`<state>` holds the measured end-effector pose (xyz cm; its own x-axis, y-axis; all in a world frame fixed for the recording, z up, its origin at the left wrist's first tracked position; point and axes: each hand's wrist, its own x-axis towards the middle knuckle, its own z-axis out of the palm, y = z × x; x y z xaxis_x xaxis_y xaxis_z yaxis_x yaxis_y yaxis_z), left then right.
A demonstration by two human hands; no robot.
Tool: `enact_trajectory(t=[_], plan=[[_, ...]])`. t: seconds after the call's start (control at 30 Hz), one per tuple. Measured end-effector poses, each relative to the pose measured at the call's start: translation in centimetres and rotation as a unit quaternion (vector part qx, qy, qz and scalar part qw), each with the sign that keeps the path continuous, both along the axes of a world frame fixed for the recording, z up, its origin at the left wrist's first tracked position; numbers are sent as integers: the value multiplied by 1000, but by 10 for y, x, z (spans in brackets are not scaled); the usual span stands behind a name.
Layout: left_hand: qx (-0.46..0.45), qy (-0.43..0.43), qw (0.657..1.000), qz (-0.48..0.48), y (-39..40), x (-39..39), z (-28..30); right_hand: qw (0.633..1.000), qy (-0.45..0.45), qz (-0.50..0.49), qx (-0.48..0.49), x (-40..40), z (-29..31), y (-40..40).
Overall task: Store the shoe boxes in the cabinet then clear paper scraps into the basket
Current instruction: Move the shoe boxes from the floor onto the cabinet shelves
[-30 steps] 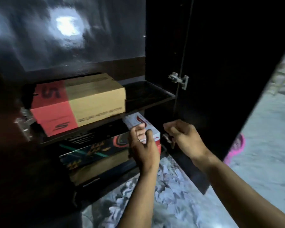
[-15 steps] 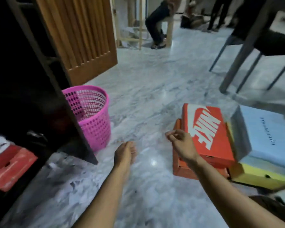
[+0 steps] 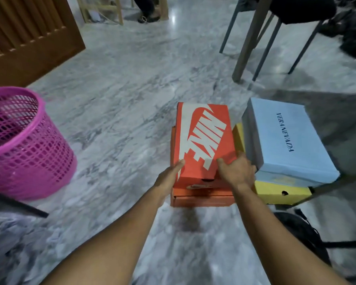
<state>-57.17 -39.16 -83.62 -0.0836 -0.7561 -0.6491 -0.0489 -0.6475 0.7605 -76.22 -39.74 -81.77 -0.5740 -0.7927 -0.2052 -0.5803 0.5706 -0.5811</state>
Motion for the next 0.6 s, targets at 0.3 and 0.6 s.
enact_trajectory(t=[0.3, 0.6], plan=[[1, 35, 994, 104, 30, 76, -27, 991, -131, -9, -33, 11, -11, 5], [-36, 23, 996, 81, 125, 200, 21, 866, -493, 75, -41, 74, 22, -14]])
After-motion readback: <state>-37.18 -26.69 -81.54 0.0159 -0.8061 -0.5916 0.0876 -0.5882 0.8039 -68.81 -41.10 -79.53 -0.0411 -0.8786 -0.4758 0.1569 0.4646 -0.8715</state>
